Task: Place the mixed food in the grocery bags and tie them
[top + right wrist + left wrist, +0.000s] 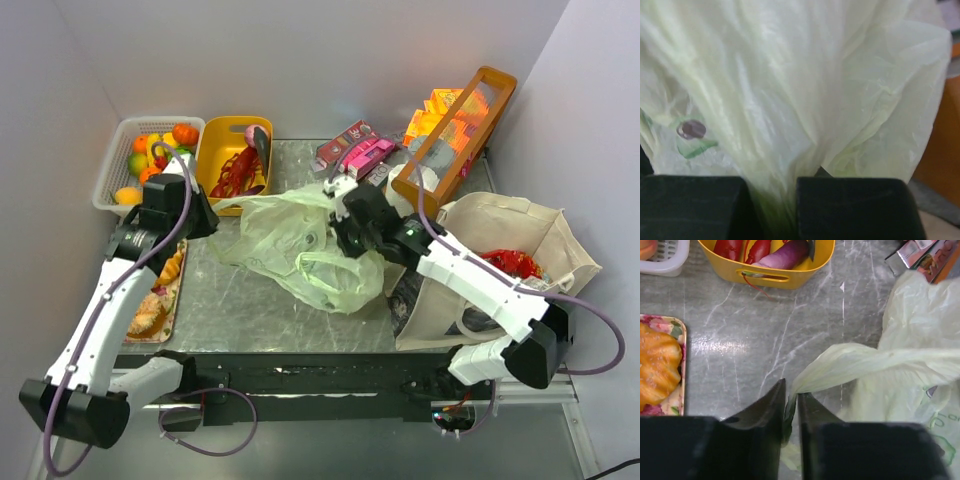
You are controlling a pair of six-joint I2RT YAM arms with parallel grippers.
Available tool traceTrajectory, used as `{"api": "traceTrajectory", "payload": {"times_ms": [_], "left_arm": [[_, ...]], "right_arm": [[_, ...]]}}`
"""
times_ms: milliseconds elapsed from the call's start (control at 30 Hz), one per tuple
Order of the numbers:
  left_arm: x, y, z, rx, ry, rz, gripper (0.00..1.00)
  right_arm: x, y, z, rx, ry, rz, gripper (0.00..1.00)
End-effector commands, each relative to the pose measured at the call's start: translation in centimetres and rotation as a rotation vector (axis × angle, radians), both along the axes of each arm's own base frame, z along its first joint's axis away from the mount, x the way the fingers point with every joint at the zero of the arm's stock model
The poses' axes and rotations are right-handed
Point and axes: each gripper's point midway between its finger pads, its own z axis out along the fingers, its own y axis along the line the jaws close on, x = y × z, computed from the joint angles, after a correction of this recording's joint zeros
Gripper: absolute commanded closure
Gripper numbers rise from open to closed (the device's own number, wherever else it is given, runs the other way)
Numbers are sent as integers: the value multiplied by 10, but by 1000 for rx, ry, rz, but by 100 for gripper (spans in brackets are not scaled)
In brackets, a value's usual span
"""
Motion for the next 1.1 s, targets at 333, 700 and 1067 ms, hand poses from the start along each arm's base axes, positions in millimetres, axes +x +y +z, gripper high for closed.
{"api": "traceTrajectory", "payload": {"times_ms": [333, 700, 1067], "left_arm": [[10, 2, 66, -27, -250, -134, 4], [19, 120, 0, -83, -70, 321, 4], [32, 159, -83, 62, 93, 431, 3]], "right_arm": [[-21, 29, -58, 104, 278, -43, 100], [-12, 21, -46, 220, 288, -65, 100], [-9, 21, -36, 285, 273, -22, 100]]}}
